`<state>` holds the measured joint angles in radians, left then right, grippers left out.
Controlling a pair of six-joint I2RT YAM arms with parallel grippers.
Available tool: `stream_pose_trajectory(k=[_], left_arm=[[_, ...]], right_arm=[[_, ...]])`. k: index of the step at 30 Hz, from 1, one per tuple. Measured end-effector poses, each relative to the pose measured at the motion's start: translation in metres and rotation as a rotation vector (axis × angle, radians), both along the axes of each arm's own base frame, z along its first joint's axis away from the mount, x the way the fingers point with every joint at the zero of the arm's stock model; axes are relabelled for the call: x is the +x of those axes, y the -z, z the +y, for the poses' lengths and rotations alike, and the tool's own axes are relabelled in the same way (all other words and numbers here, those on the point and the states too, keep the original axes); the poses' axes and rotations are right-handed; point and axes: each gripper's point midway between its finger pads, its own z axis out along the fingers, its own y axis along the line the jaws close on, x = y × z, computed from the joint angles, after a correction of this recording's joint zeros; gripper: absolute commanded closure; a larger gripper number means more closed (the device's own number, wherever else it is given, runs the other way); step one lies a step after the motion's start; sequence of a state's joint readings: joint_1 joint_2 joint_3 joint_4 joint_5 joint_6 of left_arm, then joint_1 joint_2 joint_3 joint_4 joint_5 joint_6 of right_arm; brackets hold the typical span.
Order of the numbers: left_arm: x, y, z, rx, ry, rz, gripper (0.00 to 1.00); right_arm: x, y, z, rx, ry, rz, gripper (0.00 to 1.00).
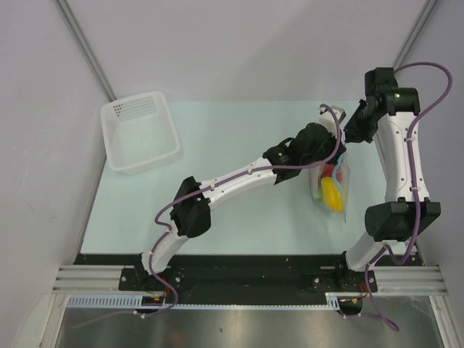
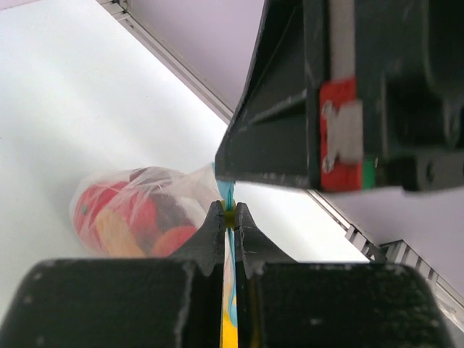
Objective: Open the zip-top bag and remove the fake food
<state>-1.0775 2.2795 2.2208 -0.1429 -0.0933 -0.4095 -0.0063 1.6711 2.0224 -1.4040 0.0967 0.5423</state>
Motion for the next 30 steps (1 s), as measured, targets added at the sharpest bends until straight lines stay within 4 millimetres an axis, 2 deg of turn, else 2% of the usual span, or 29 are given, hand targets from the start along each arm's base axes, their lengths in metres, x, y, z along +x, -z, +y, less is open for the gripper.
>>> stream_pose_trajectory(k=[3, 8, 12, 15, 18, 22, 26, 30], left_arm=[[-0.006, 0.002, -0.002, 0.003, 0.014, 0.006, 1.0], [-0.028, 0.009, -0.001, 0.028, 0.043, 0.023, 1.0], [-0.044, 0.017, 0.007, 0.052, 0.065, 0.041, 1.0], [-0.058, 0.022, 0.016, 0.072, 0.096, 0.058, 1.0], [-0.071, 0.02, 0.024, 0.077, 0.133, 0.075, 1.0], [-0.1, 0.021, 0.04, 0.108, 0.207, 0.129, 1.0], [-0.138, 0.022, 0.054, 0.118, 0.297, 0.187, 1.0], [-0.169, 0.036, 0.071, 0.151, 0.348, 0.234, 1.0]], right_arm=[[0.001, -0.005, -0.006, 0.007, 0.016, -0.011, 1.0], [-0.002, -0.005, -0.01, 0.007, 0.029, -0.001, 1.0], [-0.003, -0.008, -0.013, 0.01, 0.037, -0.004, 1.0], [0.003, -0.018, -0.017, 0.004, 0.047, -0.037, 1.0], [0.008, -0.024, -0.02, -0.005, 0.051, -0.057, 1.0], [0.025, -0.03, -0.027, -0.029, 0.063, -0.105, 1.0], [0.037, -0.03, -0.036, -0.056, 0.079, -0.124, 1.0], [0.041, -0.027, -0.042, -0.071, 0.091, -0.122, 1.0]])
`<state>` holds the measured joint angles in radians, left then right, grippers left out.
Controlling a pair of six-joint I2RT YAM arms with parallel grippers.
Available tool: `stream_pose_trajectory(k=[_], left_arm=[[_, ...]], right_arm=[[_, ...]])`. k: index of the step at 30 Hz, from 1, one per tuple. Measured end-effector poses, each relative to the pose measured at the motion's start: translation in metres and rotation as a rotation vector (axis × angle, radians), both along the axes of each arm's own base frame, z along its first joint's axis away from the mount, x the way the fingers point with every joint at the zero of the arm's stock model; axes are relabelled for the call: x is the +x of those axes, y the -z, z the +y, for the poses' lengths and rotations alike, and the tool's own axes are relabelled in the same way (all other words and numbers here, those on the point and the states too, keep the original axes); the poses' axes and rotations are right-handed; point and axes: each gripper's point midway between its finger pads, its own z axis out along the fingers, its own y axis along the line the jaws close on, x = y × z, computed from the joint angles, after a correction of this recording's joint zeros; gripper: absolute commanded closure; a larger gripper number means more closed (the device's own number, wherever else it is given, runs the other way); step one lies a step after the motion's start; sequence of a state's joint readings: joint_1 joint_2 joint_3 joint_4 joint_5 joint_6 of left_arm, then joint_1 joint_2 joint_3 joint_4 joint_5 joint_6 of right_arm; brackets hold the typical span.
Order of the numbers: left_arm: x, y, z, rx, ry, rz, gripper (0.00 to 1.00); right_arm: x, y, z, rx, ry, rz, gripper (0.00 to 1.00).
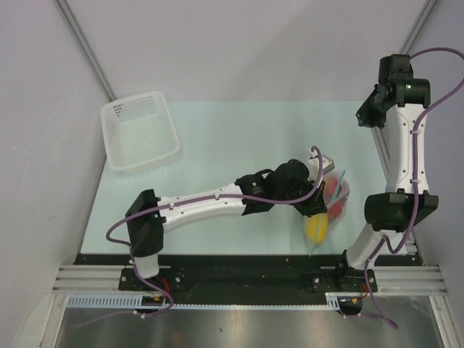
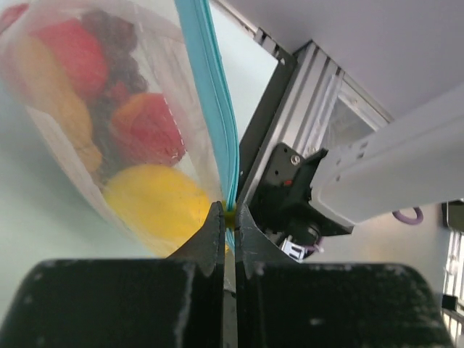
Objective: Open the zip-top bag and remove the fake food
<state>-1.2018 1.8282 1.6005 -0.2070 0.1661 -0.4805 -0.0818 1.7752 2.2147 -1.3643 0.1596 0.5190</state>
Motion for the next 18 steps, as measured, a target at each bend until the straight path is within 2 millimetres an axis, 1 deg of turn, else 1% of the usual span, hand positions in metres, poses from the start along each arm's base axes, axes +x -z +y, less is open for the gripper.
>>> stream_pose_trajectory(k=[1, 3, 4, 5, 6, 8, 10, 11, 13, 15, 16, 18], left_arm=[[-0.004, 0.003, 0.002, 0.011, 0.005, 0.007, 1.0], [-0.008, 0.006, 0.004, 0.026, 0.009, 0.009, 1.0], [-0.008, 0.006, 0.005, 0.036, 0.005, 0.008, 1.0], [-0.007, 0.004, 0.005, 0.044, 0.001, 0.007, 1.0], [-0.003, 0.0, 0.004, 0.046, -0.007, -0.002, 1.0], [0.008, -0.013, -0.002, 0.033, -0.027, -0.017, 1.0], [0.024, -0.028, -0.008, 0.005, -0.052, -0.037, 1.0], [0.029, -0.035, -0.01, -0.006, -0.06, -0.044, 1.0], [0.042, -0.04, -0.009, -0.01, -0.081, -0.053, 1.0], [0.052, -0.041, -0.009, -0.004, -0.093, -0.059, 1.0], [0.055, -0.04, -0.009, 0.0, -0.097, -0.059, 1.0], [0.057, -0.034, -0.011, 0.012, -0.099, -0.054, 1.0]], right_arm=[[0.0, 0.0, 0.0, 0.004, -0.002, -0.001, 1.0], [0.0, 0.0, 0.003, 0.013, -0.011, -0.001, 0.78], [-0.001, 0.0, 0.005, 0.013, -0.023, -0.004, 0.7], [-0.004, 0.002, 0.008, 0.014, -0.039, 0.001, 0.56], [-0.009, 0.005, 0.011, 0.017, -0.056, 0.009, 0.51], [-0.027, 0.011, 0.019, 0.03, -0.085, 0.036, 0.4], [-0.049, 0.014, 0.027, 0.053, -0.121, 0.047, 0.36], [-0.062, 0.015, 0.032, 0.065, -0.138, 0.048, 0.31], [-0.09, 0.016, 0.04, 0.091, -0.167, 0.05, 0.26], [-0.11, 0.016, 0.047, 0.106, -0.192, 0.039, 0.22], [-0.12, 0.018, 0.05, 0.111, -0.202, 0.043, 0.22], [-0.134, 0.023, 0.055, 0.116, -0.225, 0.047, 0.22]])
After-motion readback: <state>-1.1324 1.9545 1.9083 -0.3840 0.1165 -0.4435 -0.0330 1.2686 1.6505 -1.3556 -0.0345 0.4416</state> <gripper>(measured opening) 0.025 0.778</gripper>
